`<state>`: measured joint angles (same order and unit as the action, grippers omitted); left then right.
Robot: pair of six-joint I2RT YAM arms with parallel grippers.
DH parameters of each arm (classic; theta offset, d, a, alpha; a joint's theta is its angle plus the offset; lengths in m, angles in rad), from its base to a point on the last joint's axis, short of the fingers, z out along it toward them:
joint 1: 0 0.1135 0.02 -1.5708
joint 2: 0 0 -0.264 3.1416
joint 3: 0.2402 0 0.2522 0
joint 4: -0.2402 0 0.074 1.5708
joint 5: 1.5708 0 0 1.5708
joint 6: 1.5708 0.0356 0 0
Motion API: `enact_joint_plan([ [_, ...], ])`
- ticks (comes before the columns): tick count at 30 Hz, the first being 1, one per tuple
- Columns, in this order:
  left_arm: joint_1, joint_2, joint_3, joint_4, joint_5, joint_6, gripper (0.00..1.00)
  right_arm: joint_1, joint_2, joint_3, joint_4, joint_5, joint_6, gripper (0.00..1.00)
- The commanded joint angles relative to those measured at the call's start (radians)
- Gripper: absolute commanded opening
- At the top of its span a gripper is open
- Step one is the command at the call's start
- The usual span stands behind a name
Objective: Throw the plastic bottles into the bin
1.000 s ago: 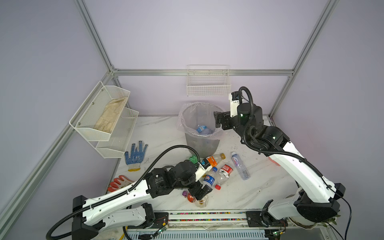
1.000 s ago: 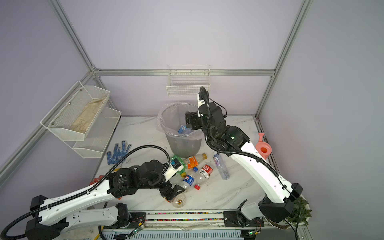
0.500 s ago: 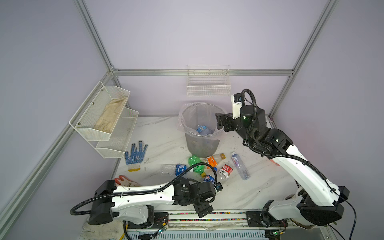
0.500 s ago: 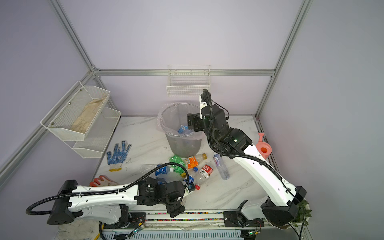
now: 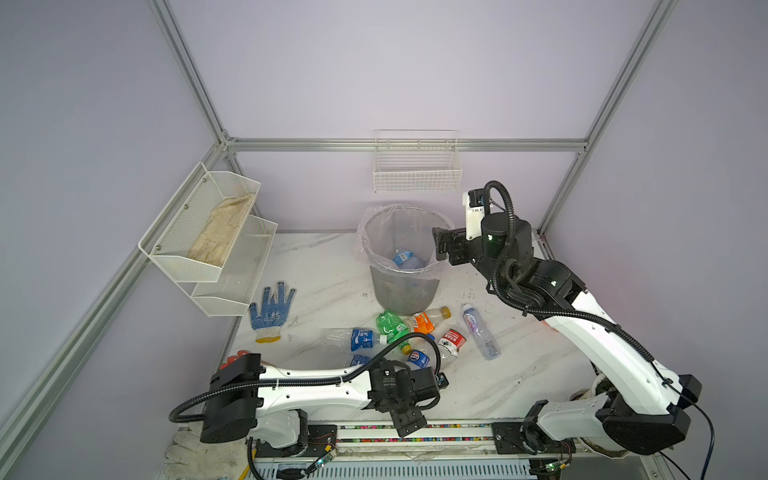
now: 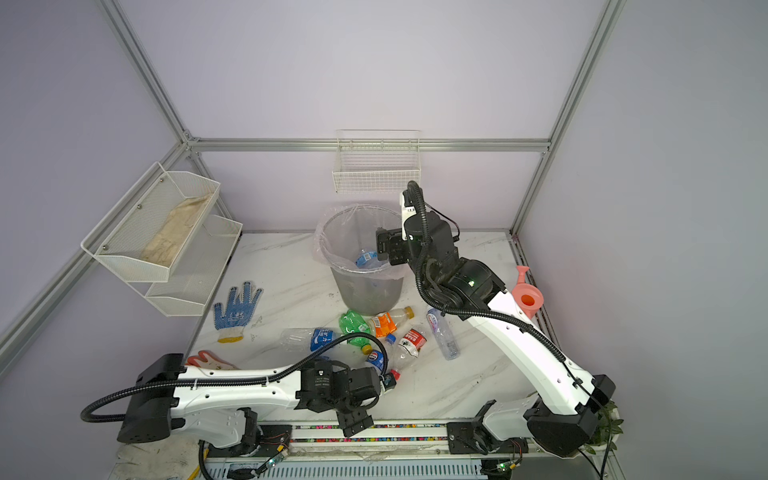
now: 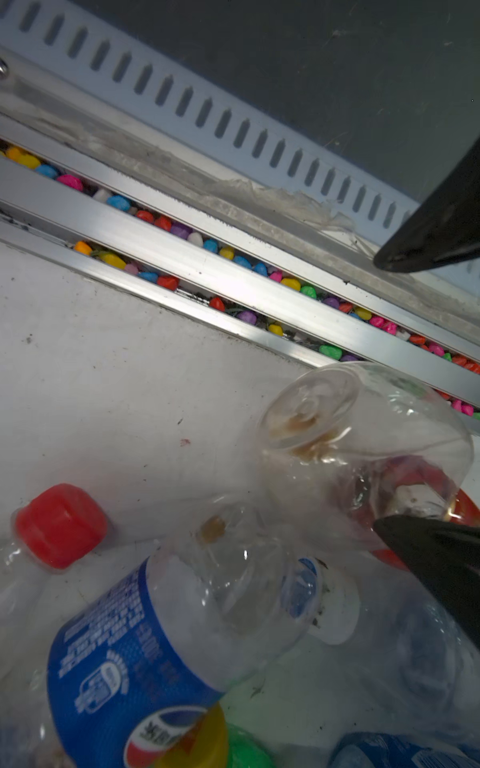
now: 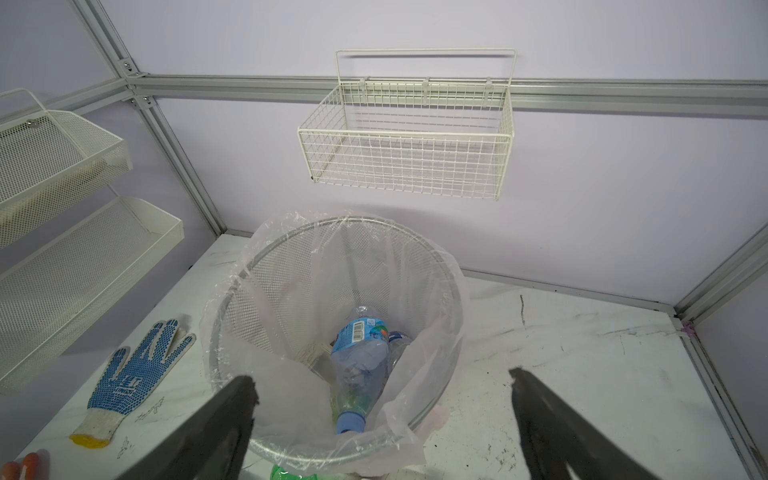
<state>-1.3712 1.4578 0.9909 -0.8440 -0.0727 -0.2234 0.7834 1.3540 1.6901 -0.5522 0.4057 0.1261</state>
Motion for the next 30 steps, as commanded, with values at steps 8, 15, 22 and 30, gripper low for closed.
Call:
enact_joint_plan([
  [8,-0.006,0.113,-0.01,0.042,-0.063,-0.059,0.89,-0.017,-0.041,-0.055,0.037,-0.002,0.001,0.97],
  [15,-0.007,0.193,-0.005,0.045,-0.072,-0.081,0.84,-0.023,-0.052,-0.064,0.038,0.0,0.002,0.97],
  [22,-0.007,0.18,-0.02,0.043,-0.097,-0.094,0.72,-0.027,-0.06,-0.076,0.048,-0.003,0.006,0.97],
  [30,-0.007,0.174,0.018,-0.001,-0.139,-0.064,0.3,-0.029,-0.065,-0.081,0.052,-0.01,0.009,0.97],
])
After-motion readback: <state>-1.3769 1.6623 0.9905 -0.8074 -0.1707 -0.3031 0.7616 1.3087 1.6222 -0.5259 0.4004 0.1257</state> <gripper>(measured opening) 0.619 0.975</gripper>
